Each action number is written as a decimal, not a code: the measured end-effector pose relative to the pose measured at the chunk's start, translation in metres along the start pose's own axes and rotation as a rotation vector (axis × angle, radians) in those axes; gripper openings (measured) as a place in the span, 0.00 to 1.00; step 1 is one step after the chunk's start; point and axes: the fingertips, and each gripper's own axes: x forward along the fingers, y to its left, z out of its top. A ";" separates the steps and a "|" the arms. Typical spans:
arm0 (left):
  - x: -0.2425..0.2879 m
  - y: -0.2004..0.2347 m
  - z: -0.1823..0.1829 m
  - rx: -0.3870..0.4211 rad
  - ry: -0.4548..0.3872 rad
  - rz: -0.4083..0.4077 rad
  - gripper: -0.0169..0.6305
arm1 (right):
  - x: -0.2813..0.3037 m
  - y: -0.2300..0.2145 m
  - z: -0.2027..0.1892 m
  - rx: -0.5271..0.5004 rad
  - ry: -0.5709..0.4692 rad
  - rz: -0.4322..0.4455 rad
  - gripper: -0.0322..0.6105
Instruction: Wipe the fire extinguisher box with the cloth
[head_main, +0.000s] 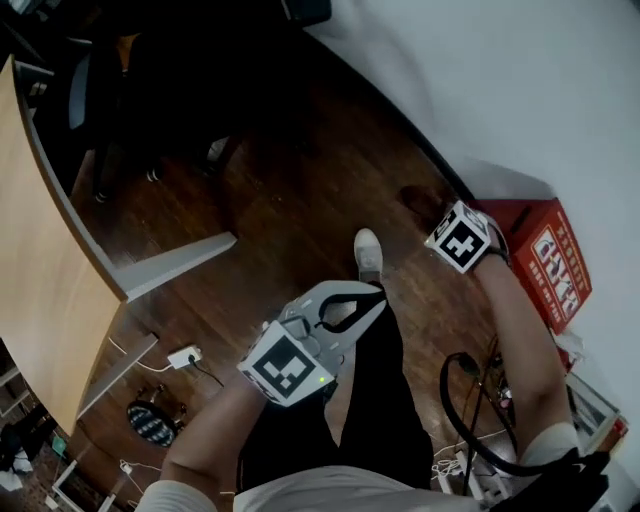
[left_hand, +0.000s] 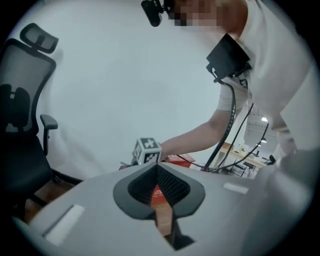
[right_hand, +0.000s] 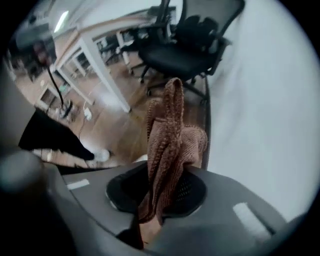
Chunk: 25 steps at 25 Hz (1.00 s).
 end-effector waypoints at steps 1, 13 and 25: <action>-0.016 -0.019 0.002 0.023 0.011 -0.023 0.03 | -0.036 0.029 0.001 0.090 -0.088 -0.002 0.15; -0.145 -0.232 0.022 0.170 0.144 -0.274 0.03 | -0.306 0.358 -0.143 0.777 -0.797 -0.251 0.15; -0.188 -0.497 0.060 0.269 0.030 -0.416 0.03 | -0.396 0.601 -0.274 0.754 -0.901 -0.468 0.15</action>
